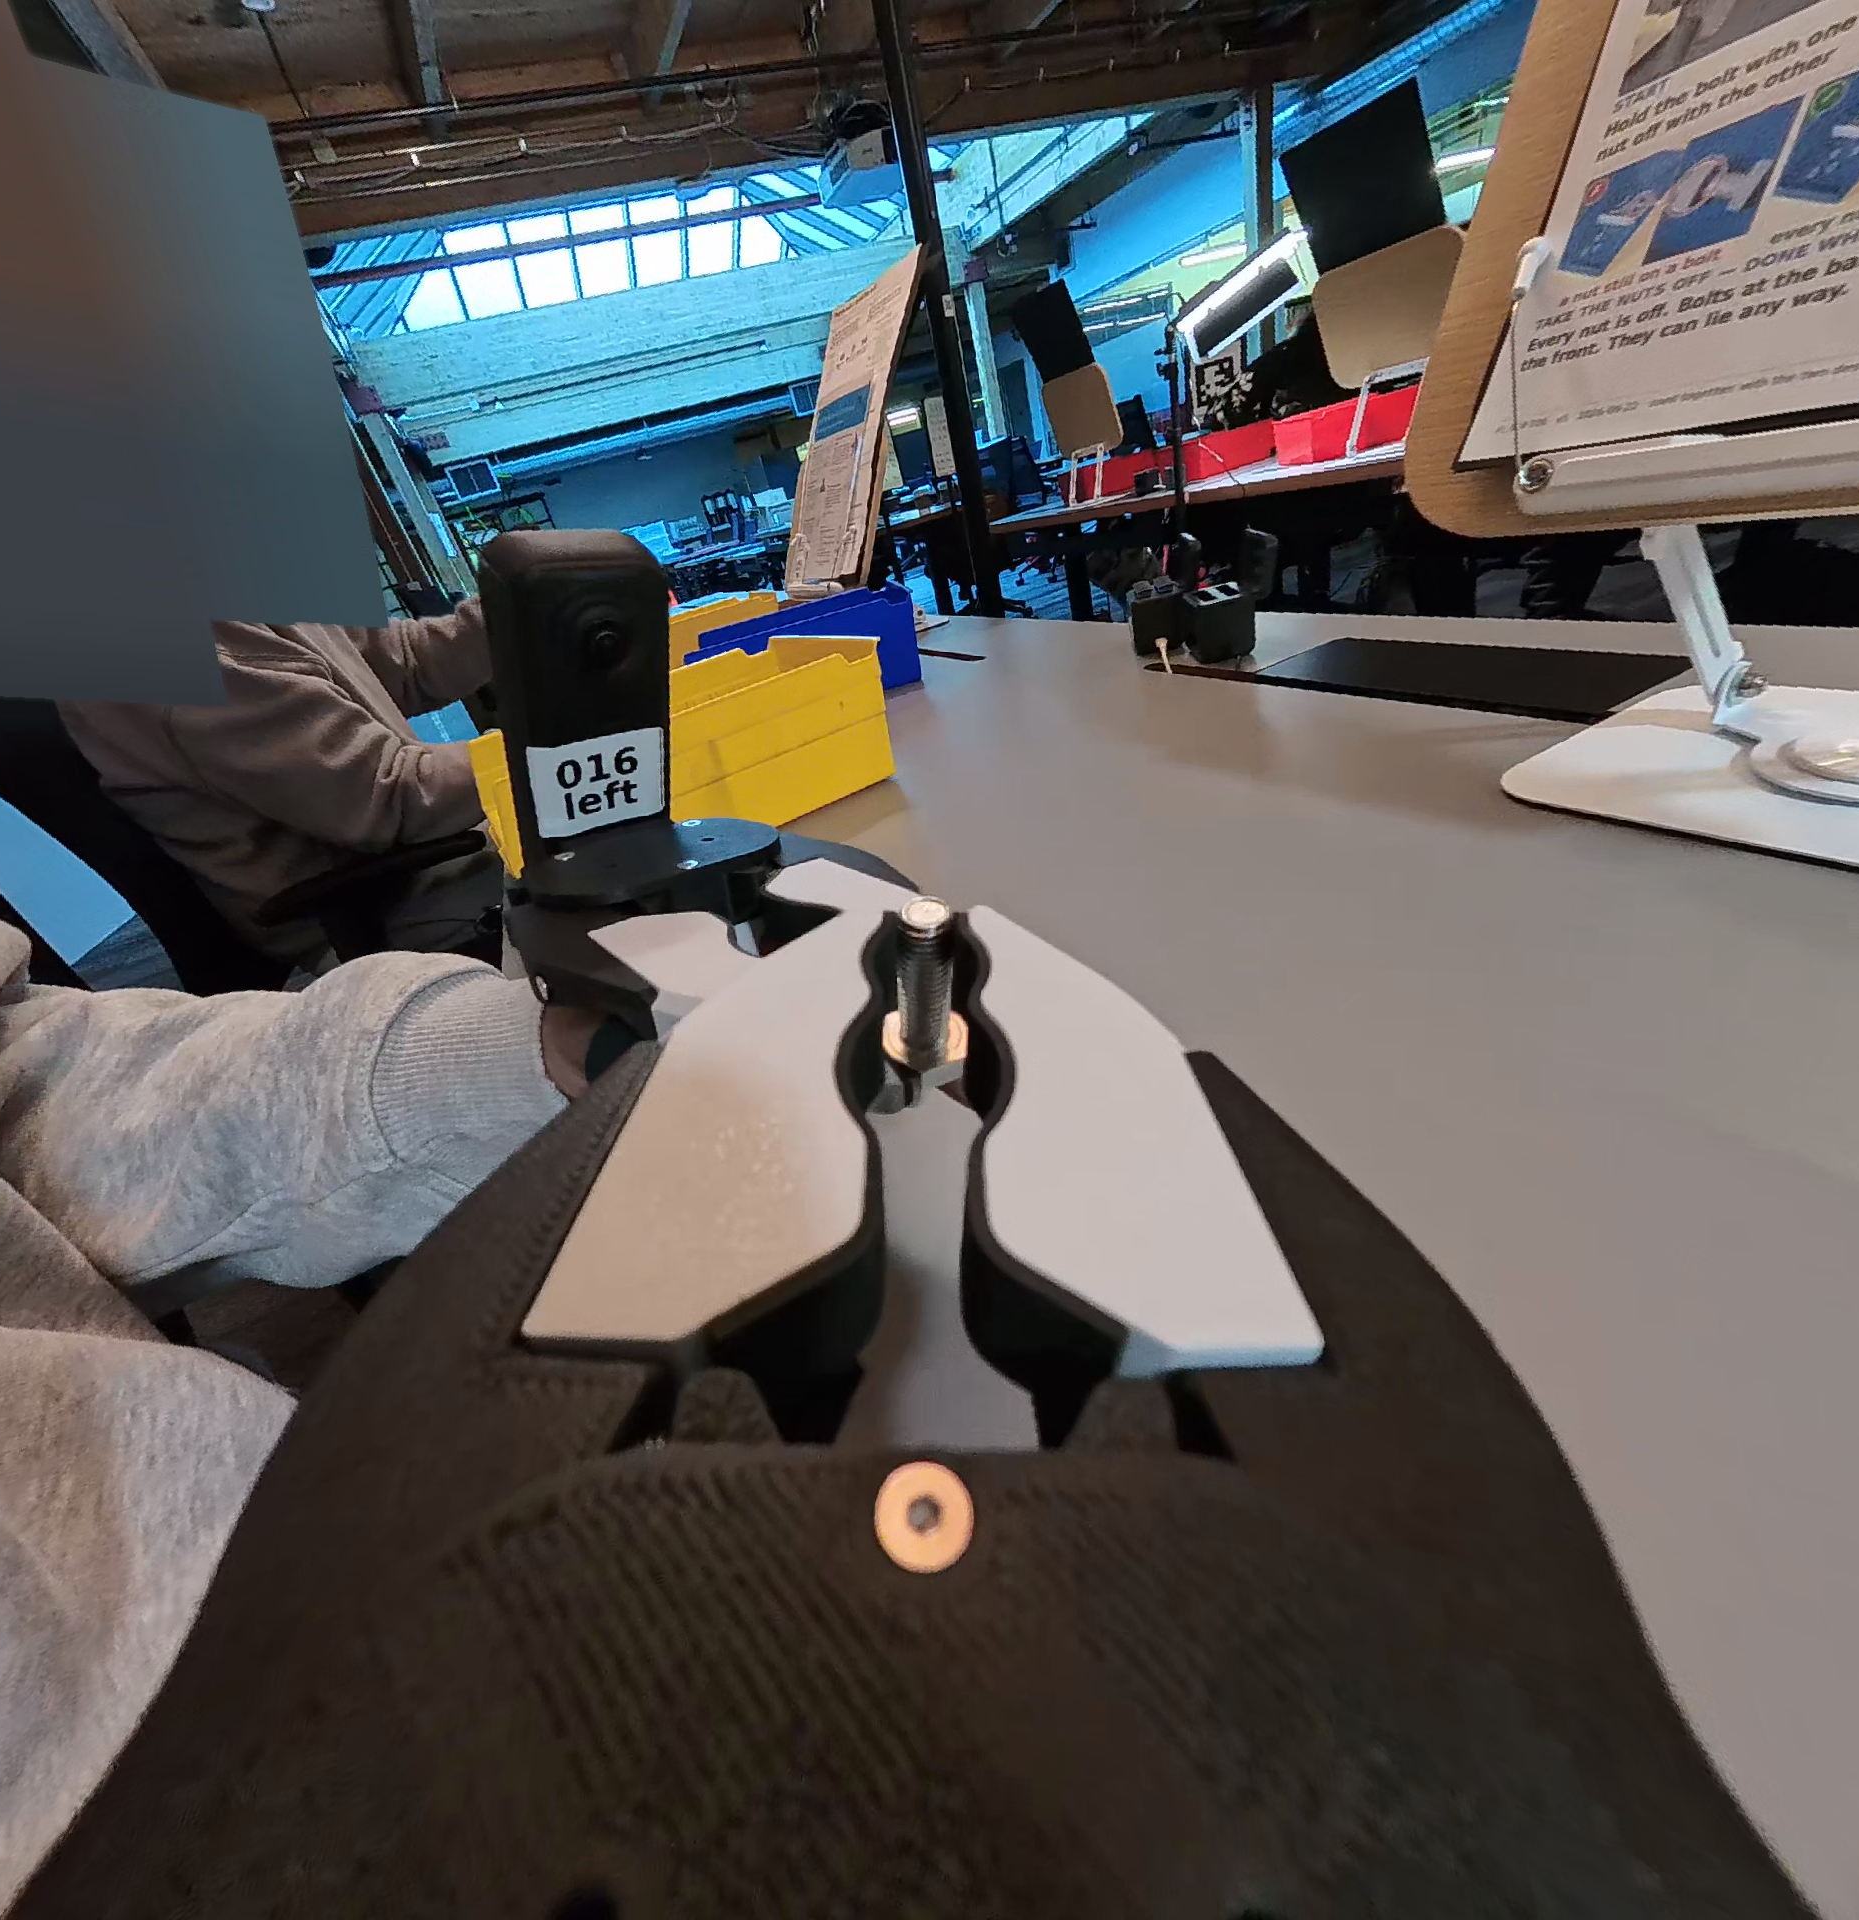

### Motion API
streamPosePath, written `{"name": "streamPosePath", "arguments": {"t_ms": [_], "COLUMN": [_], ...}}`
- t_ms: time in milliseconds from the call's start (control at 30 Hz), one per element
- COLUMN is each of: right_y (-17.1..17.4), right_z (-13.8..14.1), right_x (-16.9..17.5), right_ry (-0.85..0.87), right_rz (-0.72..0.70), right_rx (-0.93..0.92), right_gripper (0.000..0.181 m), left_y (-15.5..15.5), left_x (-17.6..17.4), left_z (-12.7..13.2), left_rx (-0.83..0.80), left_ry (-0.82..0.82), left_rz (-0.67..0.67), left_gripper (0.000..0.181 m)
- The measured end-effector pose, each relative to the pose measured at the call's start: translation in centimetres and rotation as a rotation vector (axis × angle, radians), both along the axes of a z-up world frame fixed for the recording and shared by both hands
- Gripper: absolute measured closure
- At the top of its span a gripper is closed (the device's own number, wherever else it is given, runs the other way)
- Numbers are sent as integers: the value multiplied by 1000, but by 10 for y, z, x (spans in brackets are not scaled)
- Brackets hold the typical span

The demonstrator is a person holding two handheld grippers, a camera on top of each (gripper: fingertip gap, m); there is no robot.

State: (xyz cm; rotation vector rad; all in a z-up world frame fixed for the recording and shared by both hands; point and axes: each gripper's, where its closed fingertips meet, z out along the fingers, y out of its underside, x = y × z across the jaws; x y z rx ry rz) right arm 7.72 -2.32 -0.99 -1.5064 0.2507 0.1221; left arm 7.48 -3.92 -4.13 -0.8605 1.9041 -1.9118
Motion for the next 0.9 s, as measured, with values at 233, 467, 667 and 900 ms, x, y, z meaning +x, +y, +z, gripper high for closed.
{"name": "streamPosePath", "arguments": {"t_ms": [233,467,667,900], "right_y": [0,3,2,-1], "right_z": [0,5,2,-1], "right_x": [0,-8,-3,4], "right_ry": [4,47,41,39], "right_rz": [4,77,61,35], "right_rx": [5,52,35,18], "right_gripper": [172,152,152,180], "left_y": [0,1,2,0], "left_x": [0,1,2,-1], "left_z": [0,2,3,5], "left_rx": [2,7,-7,-5], "left_ry": [-5,-25,-29,-38], "left_rz": [-4,13,12,-5], "left_gripper": [161,161,161,162]}}
